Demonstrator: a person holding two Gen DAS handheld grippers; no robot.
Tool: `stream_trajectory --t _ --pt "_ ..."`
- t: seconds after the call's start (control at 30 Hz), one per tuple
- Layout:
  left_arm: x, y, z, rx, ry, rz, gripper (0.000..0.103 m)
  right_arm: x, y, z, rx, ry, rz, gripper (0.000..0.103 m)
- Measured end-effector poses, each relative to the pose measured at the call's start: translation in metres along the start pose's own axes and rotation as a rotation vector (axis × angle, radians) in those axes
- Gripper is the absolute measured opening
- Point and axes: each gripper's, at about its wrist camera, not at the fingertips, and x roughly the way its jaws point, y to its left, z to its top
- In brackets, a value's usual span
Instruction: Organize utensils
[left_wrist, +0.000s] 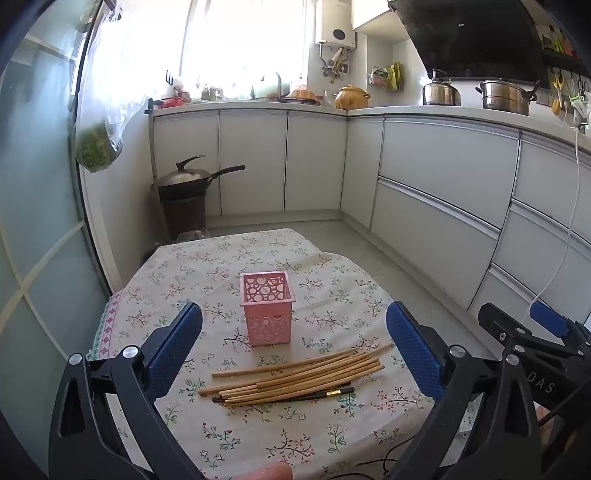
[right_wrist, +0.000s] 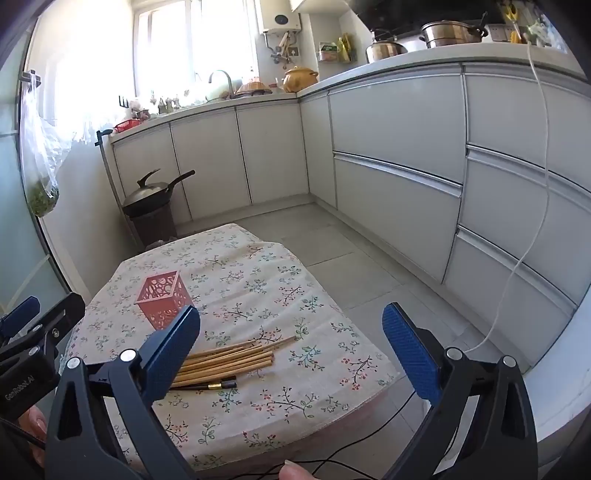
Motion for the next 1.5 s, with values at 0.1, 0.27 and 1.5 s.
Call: stream_trajectory --t 0.1,0.27,1.5 --pt "0.0004 0.0012 -0.0005 0.000 0.002 -0.001 0.096 -0.0005 -0.0003 0.0001 0.002 -0.002 0.007 0.096" --pt "0.0021 0.0017 -0.0020 -0.002 -0.006 -0.001 0.096 -0.0002 0.0001 -0.0021 -0.001 0.001 0.012 0.096" --pt "0.0034 0.0044 -0.0045 0.001 -0.004 0.000 0.096 0.0013 -0.0001 -0.0041 -0.003 0.014 0.012 0.096"
